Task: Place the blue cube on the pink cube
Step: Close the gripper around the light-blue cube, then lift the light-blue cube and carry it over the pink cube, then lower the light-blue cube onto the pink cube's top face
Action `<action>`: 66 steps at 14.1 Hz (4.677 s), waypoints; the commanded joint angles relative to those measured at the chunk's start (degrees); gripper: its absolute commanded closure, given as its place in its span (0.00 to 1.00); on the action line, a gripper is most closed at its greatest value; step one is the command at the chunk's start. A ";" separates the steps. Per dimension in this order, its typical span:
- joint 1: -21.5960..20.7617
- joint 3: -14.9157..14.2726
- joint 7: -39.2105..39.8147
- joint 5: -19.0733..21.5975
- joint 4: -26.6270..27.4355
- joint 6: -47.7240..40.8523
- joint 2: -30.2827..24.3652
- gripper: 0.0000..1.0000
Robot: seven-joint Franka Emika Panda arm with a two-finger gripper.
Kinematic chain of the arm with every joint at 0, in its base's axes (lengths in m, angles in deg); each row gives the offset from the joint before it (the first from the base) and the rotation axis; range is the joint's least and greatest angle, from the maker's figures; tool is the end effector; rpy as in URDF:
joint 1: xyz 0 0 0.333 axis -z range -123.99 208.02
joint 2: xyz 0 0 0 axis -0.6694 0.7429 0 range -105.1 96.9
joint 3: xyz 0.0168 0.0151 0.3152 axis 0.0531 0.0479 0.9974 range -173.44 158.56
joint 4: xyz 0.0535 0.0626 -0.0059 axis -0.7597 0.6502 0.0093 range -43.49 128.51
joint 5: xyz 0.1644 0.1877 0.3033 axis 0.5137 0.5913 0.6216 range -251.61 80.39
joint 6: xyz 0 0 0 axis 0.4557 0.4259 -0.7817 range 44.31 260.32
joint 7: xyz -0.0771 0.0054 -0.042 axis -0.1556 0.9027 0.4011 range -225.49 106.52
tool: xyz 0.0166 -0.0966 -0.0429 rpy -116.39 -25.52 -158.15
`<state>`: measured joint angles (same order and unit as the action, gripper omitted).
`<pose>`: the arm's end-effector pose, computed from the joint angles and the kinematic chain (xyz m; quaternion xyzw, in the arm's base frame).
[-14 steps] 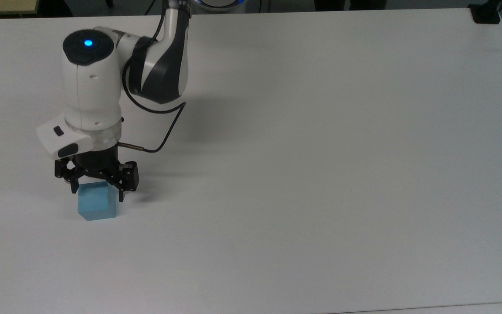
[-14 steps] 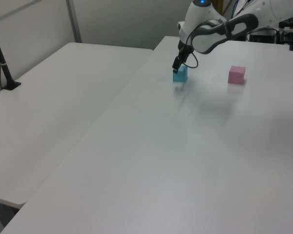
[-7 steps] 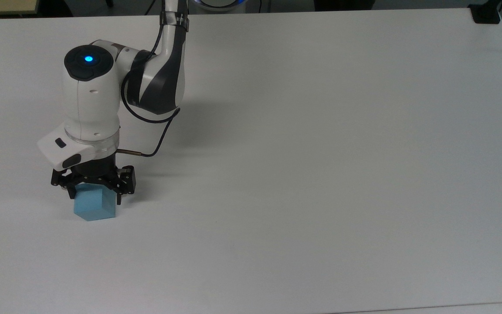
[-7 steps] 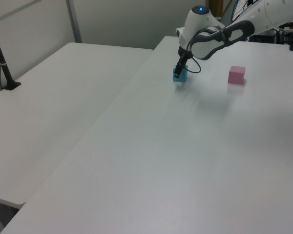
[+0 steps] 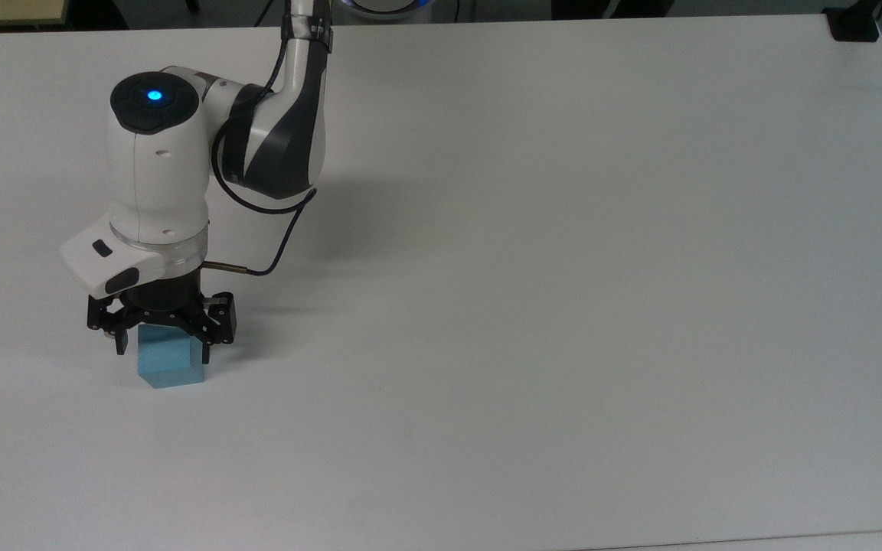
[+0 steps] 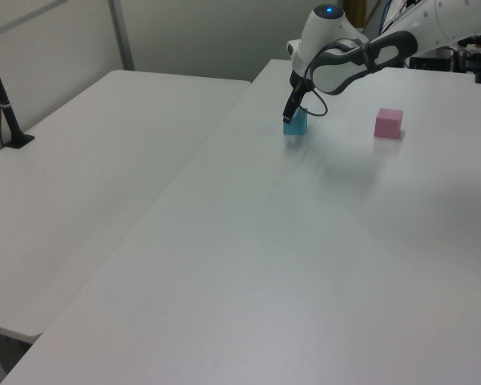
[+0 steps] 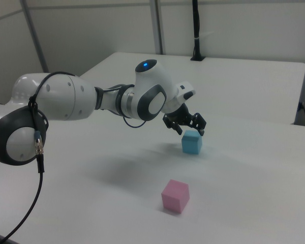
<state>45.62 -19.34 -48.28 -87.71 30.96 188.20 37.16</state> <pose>0.7496 -0.1662 0.3418 0.9754 0.0141 0.1837 0.1209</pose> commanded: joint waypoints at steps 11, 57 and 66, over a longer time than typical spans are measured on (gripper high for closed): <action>0.09 -0.14 1.45 1.39 1.00 0.47 1.19 0.50; 5.63 -5.06 17.36 4.29 39.94 -4.72 -32.29 0.36; 5.80 -5.06 17.36 4.29 39.58 -5.77 -34.23 0.33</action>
<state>51.69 -23.86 -31.60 -82.58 69.75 182.40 5.00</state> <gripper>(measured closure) 0.330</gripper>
